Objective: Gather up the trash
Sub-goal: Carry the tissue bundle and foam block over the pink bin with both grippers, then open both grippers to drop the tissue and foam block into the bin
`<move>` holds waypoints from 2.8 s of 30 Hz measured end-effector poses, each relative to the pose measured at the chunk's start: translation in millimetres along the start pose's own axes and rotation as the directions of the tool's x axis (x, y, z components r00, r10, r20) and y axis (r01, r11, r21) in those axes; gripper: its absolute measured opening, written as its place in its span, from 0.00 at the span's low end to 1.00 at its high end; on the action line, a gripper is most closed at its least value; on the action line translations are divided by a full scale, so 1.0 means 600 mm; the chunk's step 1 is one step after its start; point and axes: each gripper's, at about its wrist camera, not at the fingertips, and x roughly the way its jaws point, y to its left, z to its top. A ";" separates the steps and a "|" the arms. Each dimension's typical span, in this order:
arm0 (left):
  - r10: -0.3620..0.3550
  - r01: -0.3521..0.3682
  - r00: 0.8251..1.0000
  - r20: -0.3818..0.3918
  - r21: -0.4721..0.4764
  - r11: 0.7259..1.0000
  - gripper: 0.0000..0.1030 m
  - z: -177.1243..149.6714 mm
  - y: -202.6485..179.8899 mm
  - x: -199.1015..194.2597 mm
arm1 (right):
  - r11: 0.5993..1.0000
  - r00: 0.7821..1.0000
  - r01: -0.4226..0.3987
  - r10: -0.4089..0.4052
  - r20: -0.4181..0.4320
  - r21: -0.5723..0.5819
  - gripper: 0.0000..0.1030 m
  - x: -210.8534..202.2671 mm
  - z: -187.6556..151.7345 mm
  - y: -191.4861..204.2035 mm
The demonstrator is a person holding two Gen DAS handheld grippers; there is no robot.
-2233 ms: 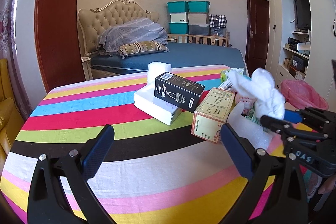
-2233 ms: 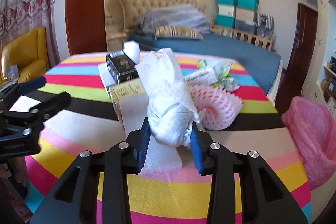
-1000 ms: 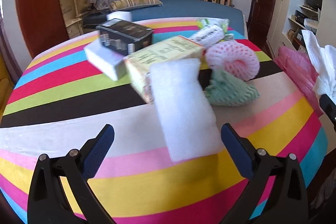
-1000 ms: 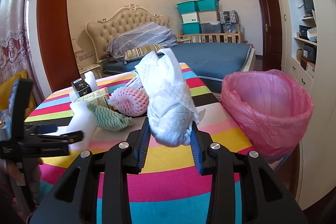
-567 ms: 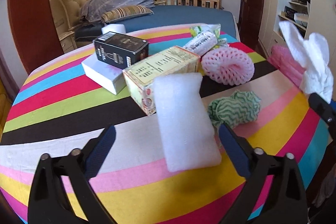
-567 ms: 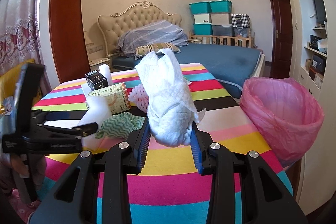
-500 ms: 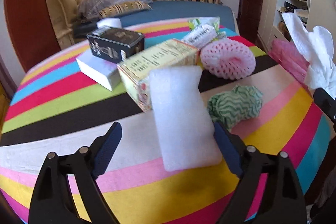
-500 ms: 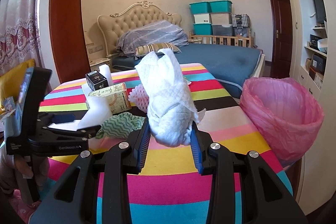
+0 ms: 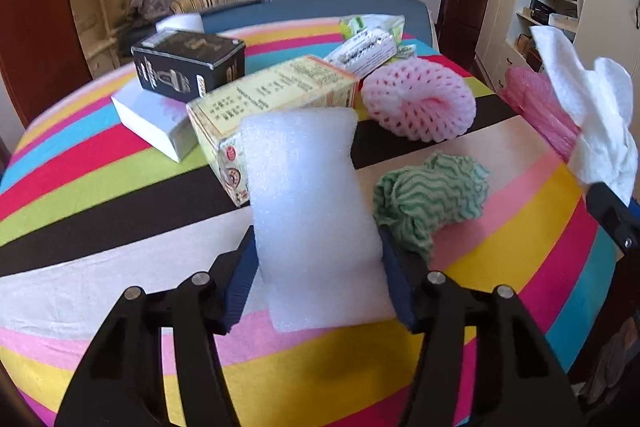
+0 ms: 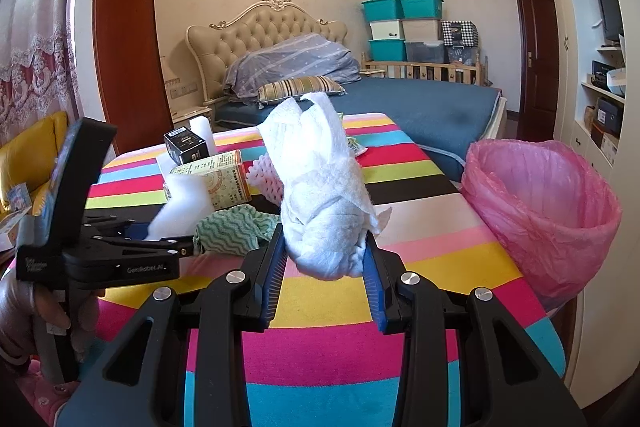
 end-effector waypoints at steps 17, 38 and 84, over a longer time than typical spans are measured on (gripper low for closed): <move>-0.019 -0.016 0.946 0.324 0.103 0.995 0.55 -0.029 -0.032 -0.126 | 1.000 1.000 0.001 -0.001 0.005 -0.020 0.34 -0.012 -0.002 0.005; -0.070 -0.013 0.930 0.361 0.221 0.975 0.55 -0.030 -0.094 -0.134 | 0.996 0.997 0.071 -0.073 0.033 0.049 0.34 -0.041 -0.002 -0.049; -0.437 0.333 0.887 0.150 0.448 0.830 0.58 0.245 -0.477 0.052 | 0.931 0.941 0.334 -0.338 0.006 0.145 0.46 -0.005 0.038 -0.387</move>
